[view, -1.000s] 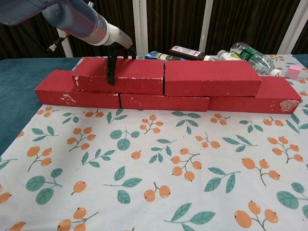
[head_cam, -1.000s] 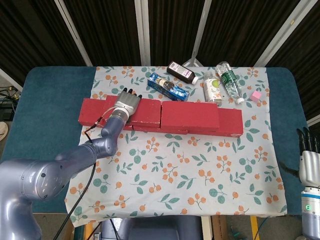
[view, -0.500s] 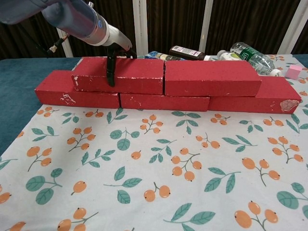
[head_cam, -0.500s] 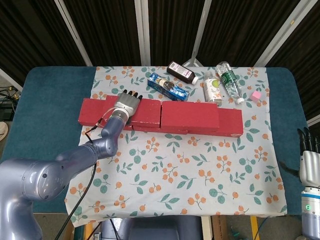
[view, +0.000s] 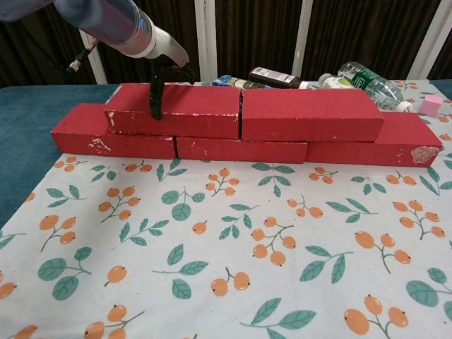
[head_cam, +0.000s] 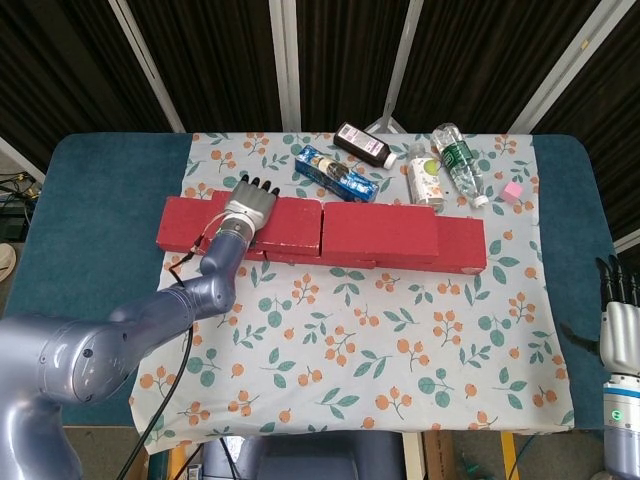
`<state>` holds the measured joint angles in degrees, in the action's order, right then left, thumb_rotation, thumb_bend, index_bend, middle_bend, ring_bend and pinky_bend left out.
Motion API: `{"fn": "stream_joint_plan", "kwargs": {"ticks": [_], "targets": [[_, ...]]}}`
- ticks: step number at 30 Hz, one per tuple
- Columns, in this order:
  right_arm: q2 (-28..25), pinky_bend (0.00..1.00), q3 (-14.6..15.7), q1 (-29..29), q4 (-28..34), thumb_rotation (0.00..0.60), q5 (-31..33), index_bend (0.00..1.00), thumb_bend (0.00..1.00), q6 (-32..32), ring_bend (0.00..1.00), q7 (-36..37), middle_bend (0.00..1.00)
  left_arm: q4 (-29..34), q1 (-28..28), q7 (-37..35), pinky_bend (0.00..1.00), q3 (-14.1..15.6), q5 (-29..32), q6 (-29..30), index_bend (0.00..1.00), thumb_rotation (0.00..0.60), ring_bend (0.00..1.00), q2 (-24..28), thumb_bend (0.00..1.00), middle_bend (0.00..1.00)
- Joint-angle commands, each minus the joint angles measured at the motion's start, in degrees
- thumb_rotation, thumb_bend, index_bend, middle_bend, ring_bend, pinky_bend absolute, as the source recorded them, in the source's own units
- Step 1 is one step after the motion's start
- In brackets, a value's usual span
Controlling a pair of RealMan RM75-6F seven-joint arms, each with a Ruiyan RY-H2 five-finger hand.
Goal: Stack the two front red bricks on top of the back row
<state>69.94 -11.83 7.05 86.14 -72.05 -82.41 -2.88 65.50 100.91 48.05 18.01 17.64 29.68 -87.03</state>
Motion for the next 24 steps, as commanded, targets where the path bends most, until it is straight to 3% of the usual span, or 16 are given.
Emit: {"fn": "stream_joint_plan", "kwargs": {"ticks": [1, 7, 11, 14, 17, 20, 24], "targets": [[-0.07, 0.0, -0.01, -0.04, 0.16, 0.6, 0.04, 0.04, 0.2, -0.04, 0.04, -0.1, 0.01, 1.82, 0.76, 0.41, 0.04, -0.25, 0.6, 1.4, 0.0, 0.6, 0.0, 1.57, 0.0, 0.0], [-0.26, 0.0, 0.02, -0.15, 0.59, 0.6, -0.13, 0.04, 0.2, -0.19, 0.04, -0.05, 0.01, 8.58, 2.02, 0.18, 0.04, -1.98, 1.31, 4.67, 0.0, 0.6, 0.0, 8.01, 0.0, 0.0], [-0.29, 0.0, 0.15, -0.1, 0.44, 0.6, -0.59, 0.04, 0.2, -0.19, 0.04, 0.29, 0.01, 16.2, 0.74, -2.9, 0.07, -3.79, -3.76, 8.61, 0.0, 0.6, 0.0, 14.29, 0.0, 0.0], [0.01, 0.0, 0.3, 0.06, -0.44, 0.6, -1.33, 0.04, 0.2, -0.38, 0.04, 0.43, 0.01, 28.73, -4.02, -8.46, 0.09, -4.65, -15.27, 19.08, 0.0, 0.6, 0.0, 20.97, 0.0, 0.0], [0.2, 0.0, 0.62, 0.21, -1.08, 0.6, -2.05, 0.04, 0.2, -0.39, 0.04, 0.27, 0.01, 39.91, -10.2, -13.04, 0.09, -3.18, -25.43, 29.63, 0.0, 0.6, 0.0, 26.15, 0.0, 0.0], [0.33, 0.0, 1.15, 0.43, -1.64, 0.6, -3.19, 0.04, 0.2, -0.35, 0.04, 0.13, 0.01, 50.66, -19.73, -18.77, 0.1, 0.18, -38.51, 41.53, 0.01, 0.6, 0.0, 31.45, 0.0, 0.01], [0.41, 0.0, 1.76, 0.63, -1.91, 0.6, -4.66, 0.04, 0.2, -0.46, 0.04, 0.28, 0.01, 57.01, -34.47, -26.15, 0.1, 5.99, -54.73, 55.45, 0.02, 0.6, 0.0, 34.61, 0.0, 0.01]]}}
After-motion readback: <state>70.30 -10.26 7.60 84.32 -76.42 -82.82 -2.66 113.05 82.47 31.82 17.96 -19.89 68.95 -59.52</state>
